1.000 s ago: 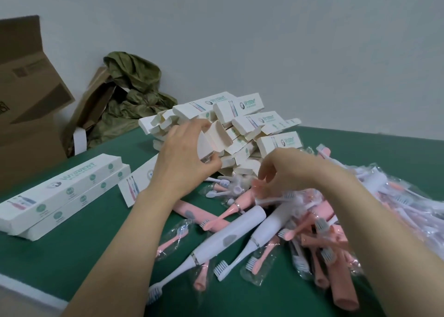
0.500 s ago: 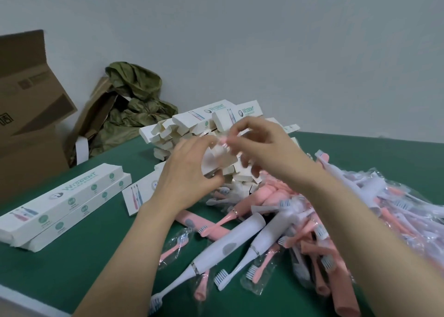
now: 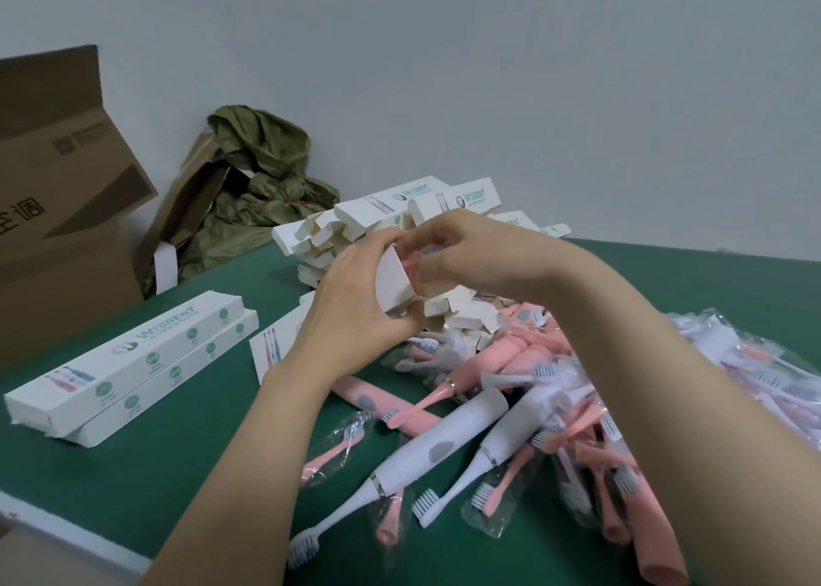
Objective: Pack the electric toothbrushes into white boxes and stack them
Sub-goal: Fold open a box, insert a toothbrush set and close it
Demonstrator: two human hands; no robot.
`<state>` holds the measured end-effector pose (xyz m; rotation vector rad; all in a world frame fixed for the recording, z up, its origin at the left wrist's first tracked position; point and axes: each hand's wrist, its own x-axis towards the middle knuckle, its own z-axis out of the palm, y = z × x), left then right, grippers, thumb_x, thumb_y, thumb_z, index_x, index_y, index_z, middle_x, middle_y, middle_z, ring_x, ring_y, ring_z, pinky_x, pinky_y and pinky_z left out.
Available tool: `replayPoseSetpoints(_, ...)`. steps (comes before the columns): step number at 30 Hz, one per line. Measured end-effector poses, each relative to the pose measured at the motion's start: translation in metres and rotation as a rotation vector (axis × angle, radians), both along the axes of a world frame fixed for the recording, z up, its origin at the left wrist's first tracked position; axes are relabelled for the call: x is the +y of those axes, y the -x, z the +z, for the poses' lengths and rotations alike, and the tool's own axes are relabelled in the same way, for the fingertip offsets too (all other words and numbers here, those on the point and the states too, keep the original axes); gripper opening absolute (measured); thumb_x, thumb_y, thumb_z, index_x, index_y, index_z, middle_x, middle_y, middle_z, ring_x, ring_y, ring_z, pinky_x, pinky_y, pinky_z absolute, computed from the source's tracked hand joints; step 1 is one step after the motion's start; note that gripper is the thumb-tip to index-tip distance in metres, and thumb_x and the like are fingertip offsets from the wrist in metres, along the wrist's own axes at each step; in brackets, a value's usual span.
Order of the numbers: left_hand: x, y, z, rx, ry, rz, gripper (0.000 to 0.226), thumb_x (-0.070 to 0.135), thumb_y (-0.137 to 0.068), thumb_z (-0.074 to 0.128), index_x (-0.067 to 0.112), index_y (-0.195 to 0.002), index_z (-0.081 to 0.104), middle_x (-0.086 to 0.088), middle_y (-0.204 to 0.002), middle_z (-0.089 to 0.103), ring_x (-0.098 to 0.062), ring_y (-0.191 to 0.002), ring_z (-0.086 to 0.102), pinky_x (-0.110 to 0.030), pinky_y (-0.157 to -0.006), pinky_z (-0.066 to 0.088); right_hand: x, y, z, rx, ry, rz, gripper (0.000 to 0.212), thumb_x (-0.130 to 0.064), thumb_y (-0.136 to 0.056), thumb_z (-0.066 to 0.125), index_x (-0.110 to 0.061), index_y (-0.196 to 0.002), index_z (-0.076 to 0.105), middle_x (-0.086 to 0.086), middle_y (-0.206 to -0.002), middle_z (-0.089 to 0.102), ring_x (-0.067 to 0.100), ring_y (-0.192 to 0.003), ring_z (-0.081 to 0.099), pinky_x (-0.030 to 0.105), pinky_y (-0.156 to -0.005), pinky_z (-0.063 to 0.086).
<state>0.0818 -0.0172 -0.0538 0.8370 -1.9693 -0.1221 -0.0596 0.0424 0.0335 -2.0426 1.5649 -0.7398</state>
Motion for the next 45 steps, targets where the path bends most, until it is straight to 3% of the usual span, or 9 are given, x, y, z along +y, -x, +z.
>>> replayPoseSetpoints(3,0.001,-0.002,0.0,0.014,0.008,0.002,0.065,0.023,-0.068,0.072,0.026,-0.127,0.046,0.018,-0.11,0.049,0.0,-0.104,0.042,-0.008,-0.083,0.029,-0.008,0.002,-0.017,-0.174,0.125,-0.182,0.025,-0.018,-0.087,0.064,-0.02,-0.109,0.054,-0.005,-0.088,0.059,-0.003,-0.067,0.06,0.009,-0.054,0.043)
replayPoseSetpoints(7,0.001,-0.002,0.0,-0.007,0.028,0.011,0.065,0.023,-0.068,0.072,0.02,-0.128,0.047,0.013,-0.115,0.051,-0.002,-0.107,0.042,0.0,-0.087,0.023,-0.014,0.003,-0.031,-0.455,0.421,-0.388,0.025,-0.018,-0.072,0.081,-0.016,-0.079,0.057,0.003,-0.074,0.064,0.016,-0.071,0.067,0.026,-0.059,0.049)
replayPoseSetpoints(13,0.001,-0.005,-0.002,0.001,0.035,0.0,0.062,0.023,-0.067,0.071,0.022,-0.124,0.048,0.01,-0.114,0.057,-0.007,-0.107,0.048,-0.016,-0.087,0.034,-0.017,-0.009,-0.054,-0.07,0.545,-0.271,0.009,-0.031,-0.081,0.071,-0.025,-0.087,0.069,-0.012,-0.073,0.045,-0.002,-0.063,0.043,0.004,-0.061,0.032)
replayPoseSetpoints(19,0.002,-0.009,0.002,0.032,0.067,0.007,0.061,0.028,-0.066,0.069,0.021,-0.124,0.05,0.01,-0.114,0.056,-0.003,-0.103,0.046,-0.001,-0.087,0.027,-0.016,-0.005,-0.052,-0.394,0.53,-0.237,0.02,-0.003,-0.084,0.063,-0.018,-0.097,0.062,-0.008,-0.079,0.065,0.006,-0.074,0.061,0.014,-0.07,0.048)
replayPoseSetpoints(26,0.001,-0.008,0.004,0.041,0.07,0.012,0.063,0.018,-0.066,0.073,0.016,-0.126,0.051,0.003,-0.116,0.059,-0.011,-0.108,0.05,-0.01,-0.087,0.032,-0.017,-0.018,-0.045,0.011,0.585,-0.142,0.02,-0.011,-0.09,0.059,-0.02,-0.101,0.074,0.003,-0.088,0.057,0.016,-0.081,0.05,0.027,-0.073,0.039)
replayPoseSetpoints(30,0.005,-0.018,0.017,0.156,0.045,0.075,0.061,0.024,-0.069,0.072,0.019,-0.125,0.05,0.005,-0.11,0.056,-0.014,-0.097,0.05,-0.026,-0.083,0.04,-0.005,-0.016,-0.05,-0.178,0.713,-0.264,0.014,-0.007,-0.088,0.055,-0.016,-0.094,0.065,-0.005,-0.085,0.062,0.007,-0.075,0.053,0.014,-0.067,0.039)
replayPoseSetpoints(33,0.006,-0.034,0.025,0.303,0.056,0.151,0.059,0.025,-0.069,0.07,0.018,-0.124,0.051,0.006,-0.107,0.055,-0.017,-0.096,0.052,-0.037,-0.085,0.047,0.006,-0.016,-0.058,-0.209,0.533,-0.071,0.009,-0.008,-0.084,0.063,-0.017,-0.083,0.064,-0.01,-0.078,0.065,0.004,-0.069,0.057,0.012,-0.064,0.044)
replayPoseSetpoints(40,0.008,-0.039,0.022,0.259,0.006,0.156,0.06,0.023,-0.068,0.071,0.016,-0.124,0.052,0.007,-0.108,0.056,-0.021,-0.096,0.053,-0.042,-0.086,0.047,-0.003,-0.057,-0.092,0.529,-0.005,0.401,0.041,-0.028,-0.076,0.077,-0.022,-0.115,0.066,-0.008,-0.099,0.064,0.006,-0.087,0.05,0.019,-0.074,0.038)
replayPoseSetpoints(45,0.006,-0.037,0.011,0.153,-0.002,0.107,0.057,0.019,-0.069,0.074,0.019,-0.121,0.051,0.009,-0.107,0.055,-0.01,-0.091,0.047,-0.026,-0.08,0.04,-0.007,-0.048,-0.093,0.342,-0.024,0.309,0.011,-0.022,-0.08,0.074,-0.015,-0.088,0.07,-0.014,-0.065,0.057,0.005,-0.065,0.055,0.018,-0.062,0.043)
